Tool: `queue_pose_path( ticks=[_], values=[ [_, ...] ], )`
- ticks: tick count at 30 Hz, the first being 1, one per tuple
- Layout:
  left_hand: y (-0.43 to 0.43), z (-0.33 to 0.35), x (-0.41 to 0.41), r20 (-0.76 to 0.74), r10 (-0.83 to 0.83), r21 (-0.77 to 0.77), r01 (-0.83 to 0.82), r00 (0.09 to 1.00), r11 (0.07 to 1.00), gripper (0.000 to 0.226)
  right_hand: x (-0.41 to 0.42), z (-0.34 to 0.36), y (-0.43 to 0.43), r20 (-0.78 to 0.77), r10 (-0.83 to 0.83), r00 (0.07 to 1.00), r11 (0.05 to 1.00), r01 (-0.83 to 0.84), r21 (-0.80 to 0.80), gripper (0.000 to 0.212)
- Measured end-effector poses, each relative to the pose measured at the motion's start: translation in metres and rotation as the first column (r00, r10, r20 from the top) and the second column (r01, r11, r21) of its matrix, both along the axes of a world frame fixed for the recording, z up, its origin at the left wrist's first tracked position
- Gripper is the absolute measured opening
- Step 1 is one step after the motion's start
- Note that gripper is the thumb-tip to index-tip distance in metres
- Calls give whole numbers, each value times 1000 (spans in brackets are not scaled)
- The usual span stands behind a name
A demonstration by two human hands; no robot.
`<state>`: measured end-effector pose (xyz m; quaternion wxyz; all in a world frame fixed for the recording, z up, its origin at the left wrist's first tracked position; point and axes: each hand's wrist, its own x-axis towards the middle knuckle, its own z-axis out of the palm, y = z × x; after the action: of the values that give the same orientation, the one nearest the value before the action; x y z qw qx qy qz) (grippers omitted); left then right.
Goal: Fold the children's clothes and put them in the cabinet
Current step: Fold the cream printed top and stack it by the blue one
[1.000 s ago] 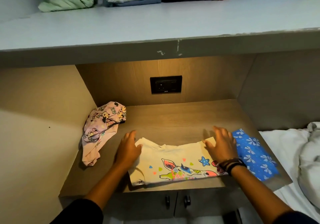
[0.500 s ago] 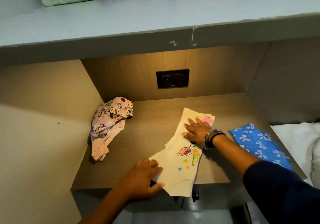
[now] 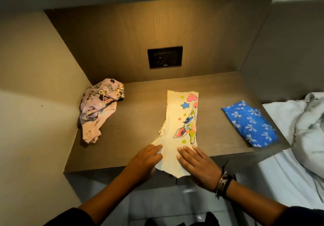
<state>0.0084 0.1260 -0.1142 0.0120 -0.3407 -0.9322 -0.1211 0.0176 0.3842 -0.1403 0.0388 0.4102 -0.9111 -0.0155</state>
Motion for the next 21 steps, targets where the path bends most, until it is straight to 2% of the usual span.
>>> queue_pose_path(
  ticks=[1, 3, 5, 7, 8, 9, 11, 12, 13, 15, 18, 20, 21],
  values=[
    [0, 2, -1, 0, -30, -22, 30, 1000, 999, 39, 0, 0, -2, -39, 5, 999, 998, -7, -61, 54],
    [-2, 8, -2, -16, -72, -39, 71, 997, 997, 29, -5, 4, -1, -35, 30, 999, 982, -36, -187, 49],
    [-5, 17, -2, -2, -122, -24, 122, 993, 992, 16, -7, 11, 4, 107, 13, 994, 937, 25, -347, 54],
    [-8, 26, -2, 35, -165, 3, 165, 986, 986, 10, -7, 21, 11, 252, -49, 966, 858, 170, -484, 49],
    [-9, 31, -1, 94, -163, 43, 159, 982, 986, 16, -7, 27, 15, 338, -85, 937, 800, 266, -537, 41],
    [-9, 37, -1, 214, -136, 110, 115, 967, 987, 24, -7, 31, 17, 425, -95, 900, 731, 353, -584, 33],
    [-7, 53, -5, 534, -67, 248, -81, 843, 965, 29, -14, 39, 21, 570, -79, 818, 592, 499, -633, 21],
    [-5, 59, -10, 638, -49, 296, -186, 769, 937, 22, -19, 44, 21, 631, -81, 772, 540, 566, -623, 14],
    [-3, 63, -18, 705, -32, 327, -285, 708, 901, 14, -26, 48, 21, 682, -85, 727, 506, 621, -599, 8],
    [1, 65, -36, 817, -23, 363, -482, 576, 797, 13, -40, 51, 19, 754, -126, 645, 456, 713, -533, 19],
    [10, 59, -67, 905, -24, 359, -733, 425, 578, 12, -63, 47, 13, 836, -183, 518, 320, 835, -447, 22],
    [18, 53, -81, 933, -184, 356, -859, 308, 368, 11, -76, 40, 11, 867, -201, 456, 223, 883, -413, 24],
    [21, 50, -86, 926, -263, 343, -893, 271, 291, 18, -81, 36, 10, 872, -221, 436, 189, 897, -400, 27]
  ],
)
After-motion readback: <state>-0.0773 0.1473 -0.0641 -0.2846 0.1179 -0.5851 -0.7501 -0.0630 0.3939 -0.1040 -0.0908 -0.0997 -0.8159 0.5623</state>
